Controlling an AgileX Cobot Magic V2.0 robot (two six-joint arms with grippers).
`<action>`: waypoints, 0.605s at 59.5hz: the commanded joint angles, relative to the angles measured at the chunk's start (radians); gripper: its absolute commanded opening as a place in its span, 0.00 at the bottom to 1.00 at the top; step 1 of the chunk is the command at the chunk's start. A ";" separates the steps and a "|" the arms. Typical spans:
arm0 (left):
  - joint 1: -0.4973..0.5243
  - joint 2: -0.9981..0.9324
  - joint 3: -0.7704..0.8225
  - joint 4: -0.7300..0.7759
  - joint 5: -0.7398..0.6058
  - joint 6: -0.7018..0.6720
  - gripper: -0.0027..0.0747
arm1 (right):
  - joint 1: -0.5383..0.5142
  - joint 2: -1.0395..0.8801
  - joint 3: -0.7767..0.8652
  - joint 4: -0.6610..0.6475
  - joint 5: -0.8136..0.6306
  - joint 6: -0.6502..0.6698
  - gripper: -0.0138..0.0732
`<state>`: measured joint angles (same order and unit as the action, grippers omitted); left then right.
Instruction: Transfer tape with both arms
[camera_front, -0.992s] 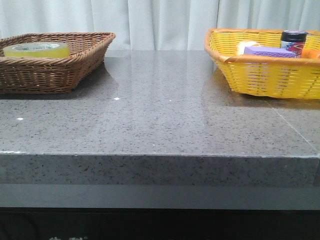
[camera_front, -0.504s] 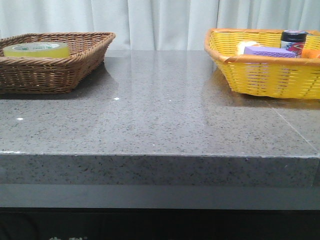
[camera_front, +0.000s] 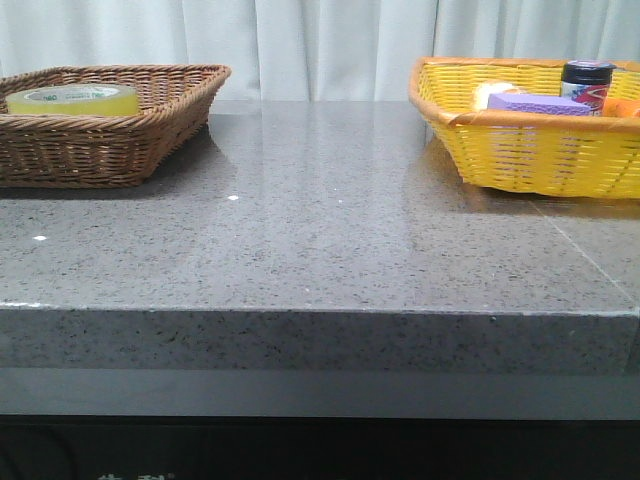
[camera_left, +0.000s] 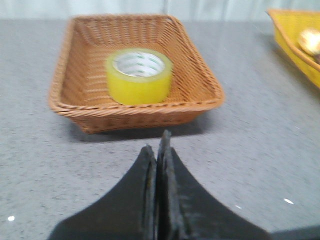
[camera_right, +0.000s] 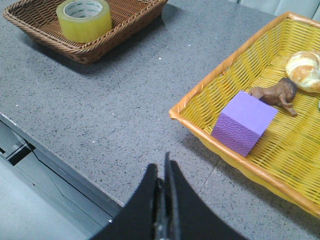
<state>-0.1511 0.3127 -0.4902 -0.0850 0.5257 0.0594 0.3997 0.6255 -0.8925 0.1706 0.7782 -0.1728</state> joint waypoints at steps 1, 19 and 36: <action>0.050 -0.076 0.081 -0.003 -0.185 -0.002 0.01 | -0.007 0.000 -0.020 0.008 -0.066 -0.004 0.08; 0.105 -0.335 0.433 -0.046 -0.470 -0.002 0.01 | -0.007 0.000 -0.020 0.008 -0.066 -0.004 0.08; 0.102 -0.336 0.501 -0.069 -0.561 -0.002 0.01 | -0.007 0.000 -0.020 0.008 -0.066 -0.004 0.08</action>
<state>-0.0490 -0.0038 0.0041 -0.1415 0.0544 0.0594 0.3997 0.6255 -0.8925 0.1706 0.7801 -0.1728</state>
